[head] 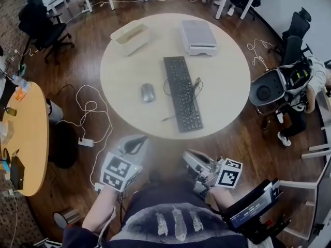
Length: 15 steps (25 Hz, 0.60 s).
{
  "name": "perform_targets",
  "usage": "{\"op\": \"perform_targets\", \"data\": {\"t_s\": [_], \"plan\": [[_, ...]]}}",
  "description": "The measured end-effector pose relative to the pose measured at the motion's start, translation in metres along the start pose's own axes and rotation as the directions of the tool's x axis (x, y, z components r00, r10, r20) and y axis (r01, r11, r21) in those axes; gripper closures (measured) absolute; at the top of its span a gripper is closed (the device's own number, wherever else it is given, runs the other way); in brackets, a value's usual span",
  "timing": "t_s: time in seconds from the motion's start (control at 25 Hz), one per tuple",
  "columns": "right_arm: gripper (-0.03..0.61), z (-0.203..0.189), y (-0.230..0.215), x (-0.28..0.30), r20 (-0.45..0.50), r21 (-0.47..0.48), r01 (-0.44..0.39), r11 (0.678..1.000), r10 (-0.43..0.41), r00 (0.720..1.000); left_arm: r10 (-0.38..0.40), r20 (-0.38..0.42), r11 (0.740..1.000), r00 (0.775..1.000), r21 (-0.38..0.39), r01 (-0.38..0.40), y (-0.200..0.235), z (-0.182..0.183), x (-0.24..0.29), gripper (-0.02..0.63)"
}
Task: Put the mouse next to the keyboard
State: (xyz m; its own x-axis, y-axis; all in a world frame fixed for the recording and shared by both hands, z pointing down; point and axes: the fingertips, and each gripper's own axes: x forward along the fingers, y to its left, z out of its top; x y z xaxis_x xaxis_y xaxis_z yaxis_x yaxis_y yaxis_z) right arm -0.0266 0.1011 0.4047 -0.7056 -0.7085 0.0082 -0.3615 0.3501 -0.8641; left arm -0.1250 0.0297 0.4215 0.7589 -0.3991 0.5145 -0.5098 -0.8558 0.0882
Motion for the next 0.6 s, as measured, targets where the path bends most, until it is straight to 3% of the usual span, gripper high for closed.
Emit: {"op": "perform_targets", "data": {"t_s": [0.28, 0.6], "plan": [[0.58, 0.055, -0.021, -0.02, 0.006, 0.054, -0.12, 0.991, 0.12, 0.993, 0.101, -0.02, 0.994, 0.995, 0.047, -0.1, -0.003, 0.035, 0.032, 0.615], [0.58, 0.096, -0.046, -0.042, -0.071, 0.041, -0.163, 0.986, 0.165, 0.984, 0.259, -0.027, 0.965, 0.965, -0.035, -0.26, -0.001, 0.049, 0.056, 0.614]]}}
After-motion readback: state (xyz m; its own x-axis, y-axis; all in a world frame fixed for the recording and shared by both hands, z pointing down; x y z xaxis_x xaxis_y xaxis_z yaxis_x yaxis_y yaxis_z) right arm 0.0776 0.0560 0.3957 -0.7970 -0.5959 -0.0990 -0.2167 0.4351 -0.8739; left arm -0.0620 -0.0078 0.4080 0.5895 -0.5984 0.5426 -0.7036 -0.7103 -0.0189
